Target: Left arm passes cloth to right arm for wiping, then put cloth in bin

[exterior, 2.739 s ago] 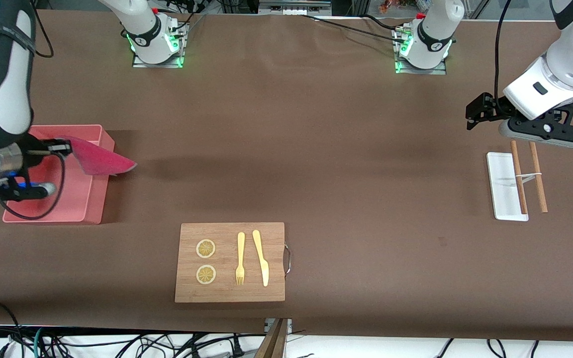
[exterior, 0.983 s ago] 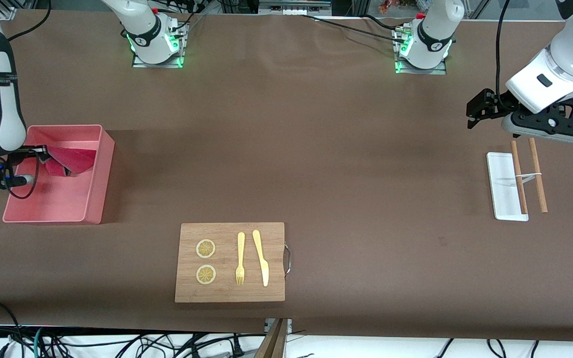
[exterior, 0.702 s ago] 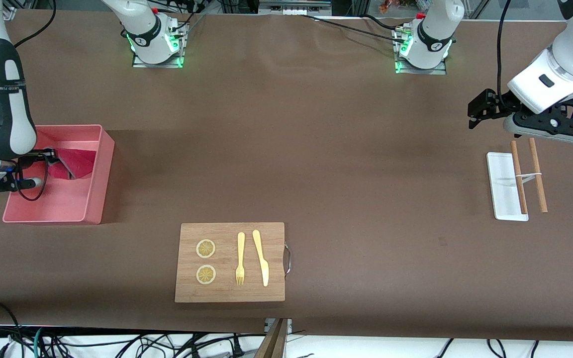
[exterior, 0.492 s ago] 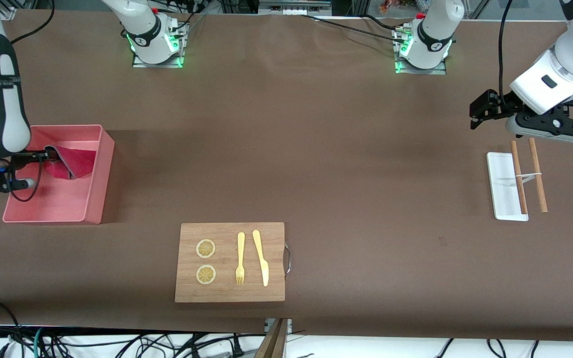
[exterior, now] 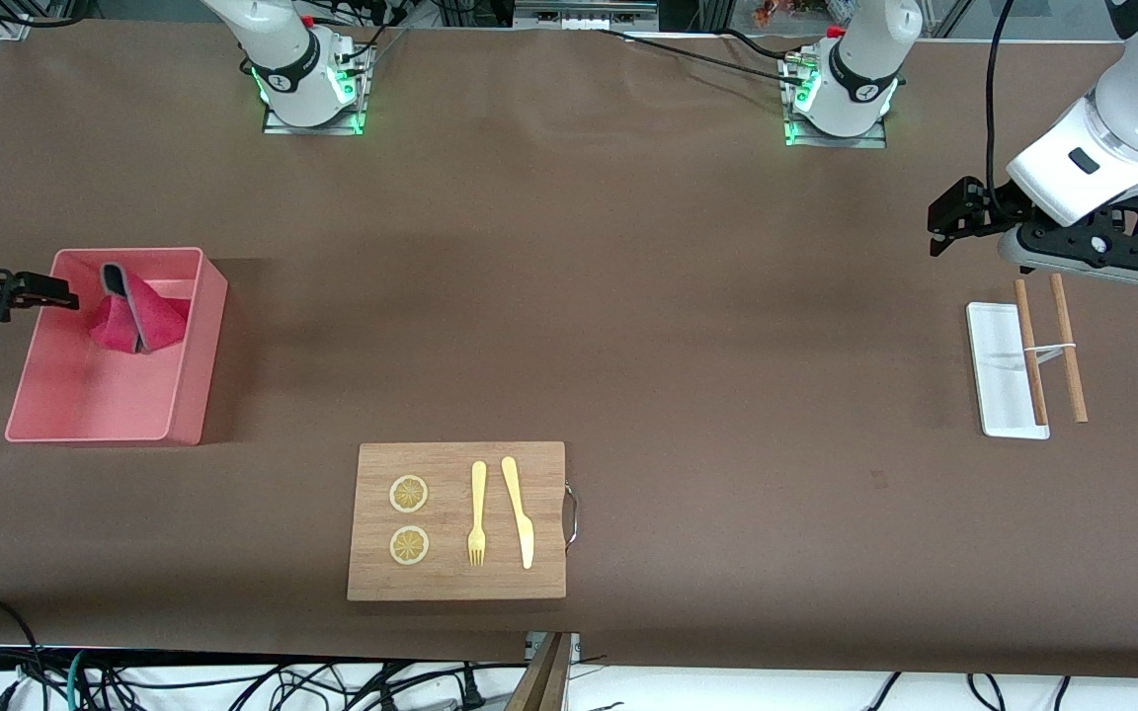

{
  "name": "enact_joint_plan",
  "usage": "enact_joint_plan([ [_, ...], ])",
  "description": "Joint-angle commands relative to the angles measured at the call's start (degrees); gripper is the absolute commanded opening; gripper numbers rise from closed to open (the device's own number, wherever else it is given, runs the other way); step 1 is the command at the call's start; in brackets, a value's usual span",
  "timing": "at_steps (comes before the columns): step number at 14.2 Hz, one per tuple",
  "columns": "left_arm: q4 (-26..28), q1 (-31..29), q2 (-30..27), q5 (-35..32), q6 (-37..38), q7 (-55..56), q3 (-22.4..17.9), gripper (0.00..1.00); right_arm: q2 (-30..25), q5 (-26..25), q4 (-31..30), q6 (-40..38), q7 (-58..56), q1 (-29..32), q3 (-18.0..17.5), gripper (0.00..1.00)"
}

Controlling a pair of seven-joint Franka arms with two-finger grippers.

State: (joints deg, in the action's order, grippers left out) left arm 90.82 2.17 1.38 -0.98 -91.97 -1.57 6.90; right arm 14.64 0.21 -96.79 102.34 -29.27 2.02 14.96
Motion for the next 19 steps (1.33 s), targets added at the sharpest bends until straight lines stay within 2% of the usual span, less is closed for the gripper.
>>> enact_joint_plan([
  [1, -1.9, -0.5, 1.0, 1.0, 0.7, 0.2, 0.1, 1.0, -1.5, -3.4, 3.8, -1.4, 0.1, 0.5, -3.5, 1.0],
  [4, -2.0, -0.5, 1.1, 1.0, 0.7, 0.2, 0.1, 1.0, -2.5, -6.6, 4.4, -1.9, 0.3, 0.5, -8.5, 1.0],
  [7, -2.0, -0.5, 1.1, 1.0, 0.7, 0.2, 0.1, 1.0, -5.0, -7.0, 6.2, -3.7, 1.3, 0.5, -12.0, 1.0],
  [11, -2.0, -0.5, 1.1, 1.1, 0.7, 0.2, 0.1, 1.0, -8.0, -5.9, 8.5, -10.7, 17.1, 0.5, -13.4, 1.0],
  [15, -2.0, -0.5, 1.1, 1.1, 0.7, 0.2, 0.1, 1.0, -12.3, -4.3, 8.5, -16.7, 22.4, 0.8, -15.5, 1.0],
  [17, -2.0, -0.5, 1.1, 1.1, 0.7, 0.2, 0.2, 1.0, -13.1, -4.1, 8.5, -21.3, 30.3, 0.8, -17.8, 1.0],
  [19, -2.0, -0.4, 1.2, 1.1, 0.7, 0.2, 0.1, 1.0, -13.8, -4.1, 8.5, -24.0, 38.3, 0.8, -18.5, 1.0],
])
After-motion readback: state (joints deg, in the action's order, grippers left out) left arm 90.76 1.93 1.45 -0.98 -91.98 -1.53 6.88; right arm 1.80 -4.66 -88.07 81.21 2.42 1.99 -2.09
